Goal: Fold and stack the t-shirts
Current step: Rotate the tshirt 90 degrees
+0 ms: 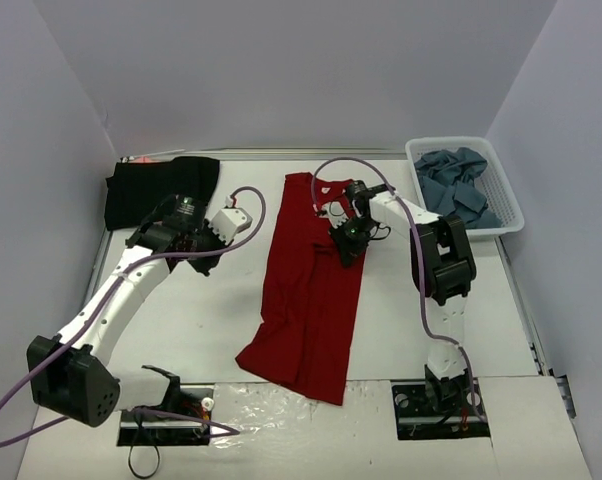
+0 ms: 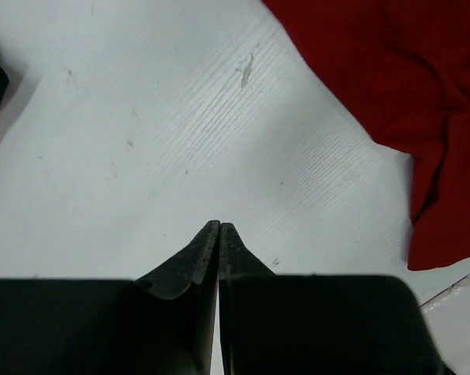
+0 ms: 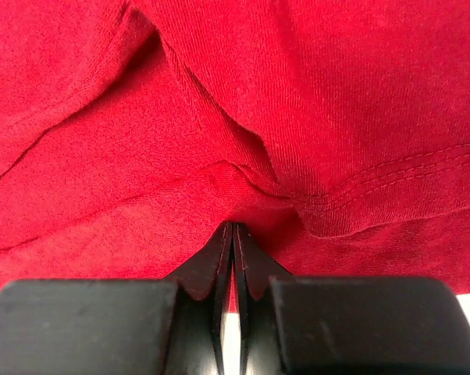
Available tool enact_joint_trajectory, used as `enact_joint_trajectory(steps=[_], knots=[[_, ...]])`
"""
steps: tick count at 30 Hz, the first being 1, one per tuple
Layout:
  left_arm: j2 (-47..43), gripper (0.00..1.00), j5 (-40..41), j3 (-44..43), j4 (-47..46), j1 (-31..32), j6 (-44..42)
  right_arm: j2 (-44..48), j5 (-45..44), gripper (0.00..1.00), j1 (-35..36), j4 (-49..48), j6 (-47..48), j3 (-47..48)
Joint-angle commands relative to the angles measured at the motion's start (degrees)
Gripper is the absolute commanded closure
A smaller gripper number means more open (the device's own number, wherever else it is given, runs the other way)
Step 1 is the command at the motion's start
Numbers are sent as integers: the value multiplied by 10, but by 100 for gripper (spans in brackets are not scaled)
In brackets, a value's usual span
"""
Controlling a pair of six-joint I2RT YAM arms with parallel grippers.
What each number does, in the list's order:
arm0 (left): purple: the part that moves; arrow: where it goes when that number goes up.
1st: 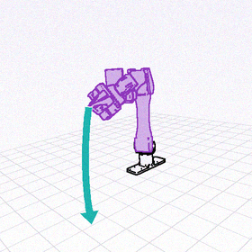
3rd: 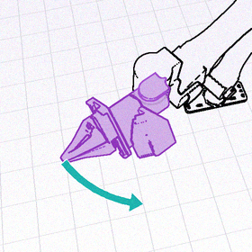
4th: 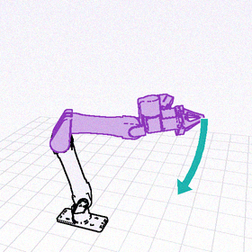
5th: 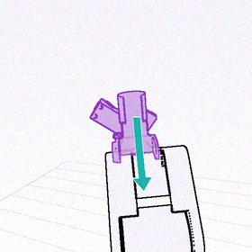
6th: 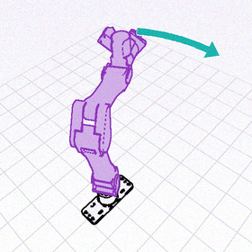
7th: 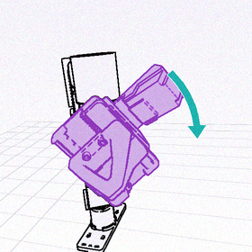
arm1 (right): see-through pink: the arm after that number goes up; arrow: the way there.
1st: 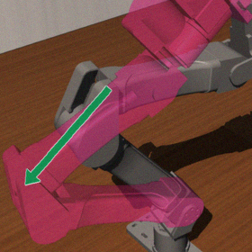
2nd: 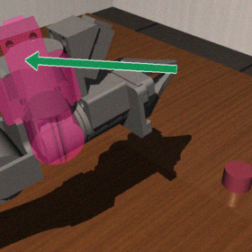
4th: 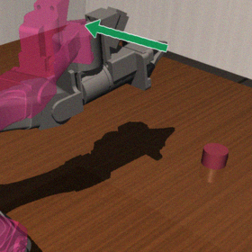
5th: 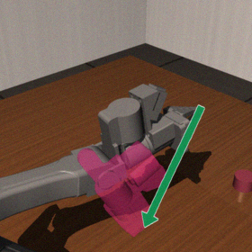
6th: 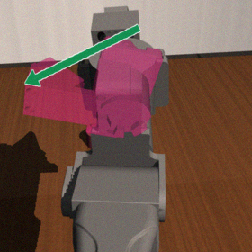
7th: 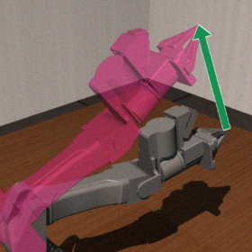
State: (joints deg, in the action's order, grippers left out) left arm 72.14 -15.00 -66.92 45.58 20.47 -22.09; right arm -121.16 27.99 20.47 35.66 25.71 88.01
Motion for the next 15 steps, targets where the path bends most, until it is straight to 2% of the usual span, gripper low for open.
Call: enact_joint_trajectory(steps=[1, 8, 15], knots=[[-2, 98, 18, 6, -28, -19, 29, -27, -16, 100, 2, 22, 7, 30], [21, 98, 25, 14, -67, -73, 48, -94, -44, 100, 2, 28, 7, 96], [49, 98, 18, 6, -79, -116, 50, -165, -80, 100, -3, 42, -7, 209]])
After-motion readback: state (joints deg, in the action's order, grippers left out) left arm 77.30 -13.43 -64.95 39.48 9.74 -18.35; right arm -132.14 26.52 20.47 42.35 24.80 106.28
